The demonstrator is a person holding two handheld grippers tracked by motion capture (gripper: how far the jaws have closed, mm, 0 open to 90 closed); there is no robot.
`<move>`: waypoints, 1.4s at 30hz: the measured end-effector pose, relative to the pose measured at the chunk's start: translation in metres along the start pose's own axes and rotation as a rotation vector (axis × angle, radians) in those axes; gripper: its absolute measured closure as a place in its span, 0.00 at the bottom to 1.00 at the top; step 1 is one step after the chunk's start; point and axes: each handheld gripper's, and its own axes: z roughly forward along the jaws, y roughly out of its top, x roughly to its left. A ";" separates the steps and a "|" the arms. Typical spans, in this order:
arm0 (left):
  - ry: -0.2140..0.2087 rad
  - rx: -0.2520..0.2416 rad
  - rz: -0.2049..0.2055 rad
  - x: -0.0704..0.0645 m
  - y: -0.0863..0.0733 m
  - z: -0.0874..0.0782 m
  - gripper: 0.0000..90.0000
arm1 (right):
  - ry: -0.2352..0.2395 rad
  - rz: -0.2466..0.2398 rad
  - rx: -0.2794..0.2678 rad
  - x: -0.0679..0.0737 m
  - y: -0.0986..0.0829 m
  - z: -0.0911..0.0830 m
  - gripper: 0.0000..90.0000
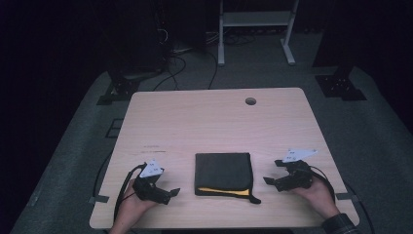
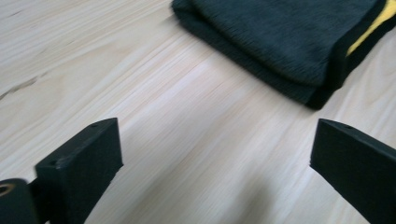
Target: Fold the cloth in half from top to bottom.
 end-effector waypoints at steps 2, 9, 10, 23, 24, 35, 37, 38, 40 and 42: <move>0.019 0.015 -0.005 0.003 -0.005 -0.002 0.00 | -0.040 0.020 -0.012 -0.005 -0.005 -0.005 0.15; 0.072 0.026 -0.014 0.015 -0.018 -0.009 0.00 | -0.135 0.074 -0.016 -0.016 -0.020 -0.017 0.11; 0.089 0.040 -0.012 0.018 -0.022 -0.010 0.00 | -0.156 0.085 -0.016 -0.018 -0.024 -0.019 0.08; 0.104 0.064 -0.022 0.026 -0.032 -0.005 0.00 | -0.254 0.142 0.052 -0.030 -0.044 -0.019 0.02; 0.102 0.063 -0.020 0.026 -0.032 -0.006 0.00 | -0.264 0.146 0.057 -0.031 -0.045 -0.019 0.02; 0.099 0.040 -0.014 0.028 -0.035 -0.006 0.00 | -0.284 0.164 0.027 -0.036 -0.052 -0.016 0.01; 0.099 0.040 -0.014 0.028 -0.035 -0.006 0.00 | -0.284 0.164 0.027 -0.036 -0.052 -0.016 0.01; 0.099 0.040 -0.014 0.028 -0.035 -0.006 0.00 | -0.284 0.164 0.027 -0.036 -0.052 -0.016 0.01; 0.099 0.040 -0.014 0.028 -0.035 -0.006 0.00 | -0.284 0.165 0.027 -0.036 -0.052 -0.016 0.01; 0.099 0.040 -0.014 0.028 -0.035 -0.006 0.00 | -0.284 0.166 0.026 -0.036 -0.052 -0.016 0.02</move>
